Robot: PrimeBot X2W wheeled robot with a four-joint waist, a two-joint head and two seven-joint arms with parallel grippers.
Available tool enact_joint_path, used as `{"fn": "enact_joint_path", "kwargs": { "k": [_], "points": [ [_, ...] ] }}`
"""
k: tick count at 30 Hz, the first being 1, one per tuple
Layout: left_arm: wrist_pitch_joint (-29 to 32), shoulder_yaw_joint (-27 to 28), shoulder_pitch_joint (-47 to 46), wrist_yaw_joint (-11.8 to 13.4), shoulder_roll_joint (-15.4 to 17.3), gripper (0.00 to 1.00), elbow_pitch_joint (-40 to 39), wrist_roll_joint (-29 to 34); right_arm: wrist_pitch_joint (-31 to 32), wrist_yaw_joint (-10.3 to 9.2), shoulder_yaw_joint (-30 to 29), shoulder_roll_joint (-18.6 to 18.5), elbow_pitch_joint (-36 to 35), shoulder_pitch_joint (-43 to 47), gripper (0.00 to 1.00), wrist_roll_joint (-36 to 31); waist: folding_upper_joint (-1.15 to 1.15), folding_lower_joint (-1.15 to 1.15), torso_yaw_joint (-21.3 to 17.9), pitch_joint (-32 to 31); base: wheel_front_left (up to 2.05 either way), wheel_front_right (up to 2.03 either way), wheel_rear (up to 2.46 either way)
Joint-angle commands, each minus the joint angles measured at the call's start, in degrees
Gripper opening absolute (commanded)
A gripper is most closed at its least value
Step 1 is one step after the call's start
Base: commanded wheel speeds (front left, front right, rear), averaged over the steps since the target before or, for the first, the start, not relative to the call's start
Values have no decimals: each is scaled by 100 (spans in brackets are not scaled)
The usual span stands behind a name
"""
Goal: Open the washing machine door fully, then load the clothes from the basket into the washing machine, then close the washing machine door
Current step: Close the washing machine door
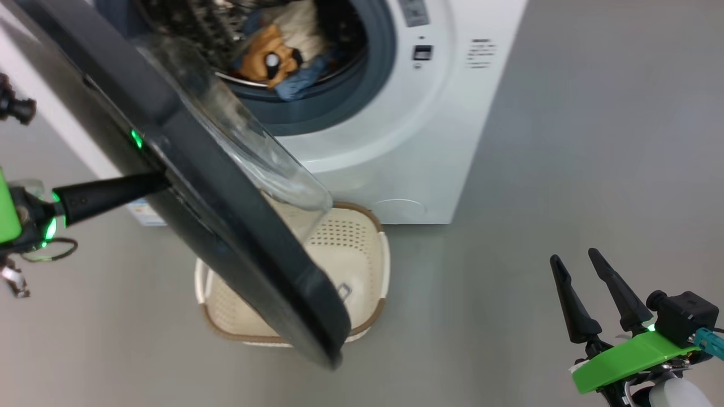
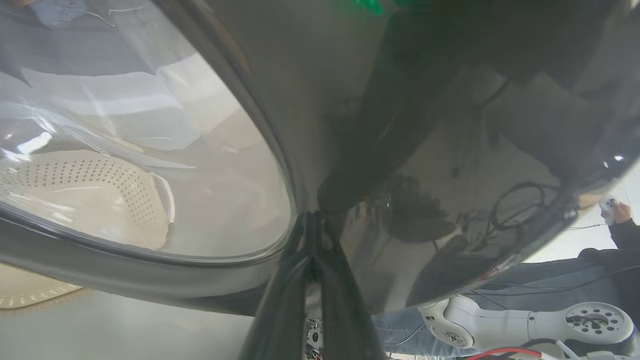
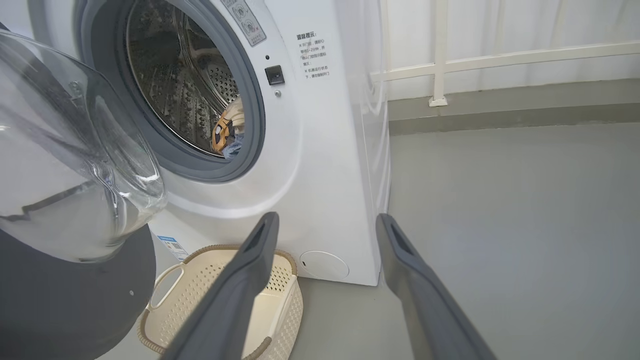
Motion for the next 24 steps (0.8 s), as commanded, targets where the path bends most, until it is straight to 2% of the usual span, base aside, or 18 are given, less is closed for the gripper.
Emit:
{"fn": "enact_joint_path", "kwargs": {
  "k": [1, 12, 23, 24],
  "points": [
    [-111, 213, -372, -18, 171, 0, -59, 93, -26, 9, 66, -6, -166, 46, 100, -48, 0, 0, -444, 42, 0, 0, 0],
    [-461, 93, -641, -18, -21, 0, 212, 353, -26, 9, 3, 80, -189, 95, 100, -44, 0, 0, -835, 55, 0, 0, 0],
    [-712, 178, -65, -18, 141, 0, 154, 409, -26, 9, -4, 97, -171, 164, 100, -45, 0, 0, -692, -107, 0, 0, 0],
    [-767, 208, 11, -18, 152, 5, 152, 416, -26, 9, -2, 94, -168, 166, 100, -46, 0, 0, -671, -124, 0, 0, 0]
  ]
}}
